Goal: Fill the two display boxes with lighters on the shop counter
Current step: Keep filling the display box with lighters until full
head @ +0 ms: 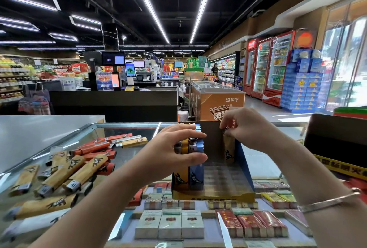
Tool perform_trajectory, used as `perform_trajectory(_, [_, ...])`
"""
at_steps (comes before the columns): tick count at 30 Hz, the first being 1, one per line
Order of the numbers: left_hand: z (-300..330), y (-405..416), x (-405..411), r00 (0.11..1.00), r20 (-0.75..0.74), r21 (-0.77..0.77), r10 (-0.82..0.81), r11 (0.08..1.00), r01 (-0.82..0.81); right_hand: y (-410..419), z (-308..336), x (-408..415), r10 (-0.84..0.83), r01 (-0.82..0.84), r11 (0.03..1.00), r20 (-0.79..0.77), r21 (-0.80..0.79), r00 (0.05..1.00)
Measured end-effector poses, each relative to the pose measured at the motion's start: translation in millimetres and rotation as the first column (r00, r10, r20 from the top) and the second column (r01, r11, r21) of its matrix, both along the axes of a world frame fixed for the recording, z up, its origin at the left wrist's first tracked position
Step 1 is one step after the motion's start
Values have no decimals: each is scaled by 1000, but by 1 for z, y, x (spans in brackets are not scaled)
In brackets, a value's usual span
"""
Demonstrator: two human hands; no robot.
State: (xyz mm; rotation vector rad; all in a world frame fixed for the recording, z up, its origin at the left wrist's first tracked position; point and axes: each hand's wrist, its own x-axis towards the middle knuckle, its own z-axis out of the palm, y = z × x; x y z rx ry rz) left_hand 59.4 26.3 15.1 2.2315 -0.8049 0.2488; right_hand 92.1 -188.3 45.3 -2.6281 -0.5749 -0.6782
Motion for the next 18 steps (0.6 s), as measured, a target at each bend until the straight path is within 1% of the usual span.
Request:
perform_trajectory(3, [0, 0, 0, 1000, 0, 0, -5, 1000, 5, -2, -1, 2, -40, 40, 999, -23, 13, 999])
perform_trajectory(7, [0, 1, 0, 1000, 5, -15, -2, 1000, 2, -7, -2, 6, 4, 13, 987, -108, 157, 994])
perform_trajectory(10, [0, 1, 0, 1000, 13, -4, 9, 1000, -9, -10, -6, 7, 48, 32, 956, -264, 293, 963])
perform_trajectory(11, [0, 1, 1, 1000, 23, 0, 15, 1000, -15, -9, -8, 8, 65, 44, 948, -326, 315, 943])
perform_trajectory(13, [-1, 2, 2, 998, 53, 0, 27, 1000, -27, -3, -14, 9, 87, 64, 946, -438, 319, 895])
perform_trajectory(14, [-2, 2, 2, 997, 73, -4, 36, 999, -36, 1, -17, 10, 78, 76, 950, -464, 304, 882])
perform_trajectory(16, [-2, 2, 2, 992, 111, -30, 62, 998, -59, 6, -21, 13, 22, 105, 962, -456, 251, 890])
perform_trajectory(18, [-2, 2, 2, 988, 128, -80, 88, 994, -79, 10, -21, 13, 1, 108, 968, -437, 224, 899])
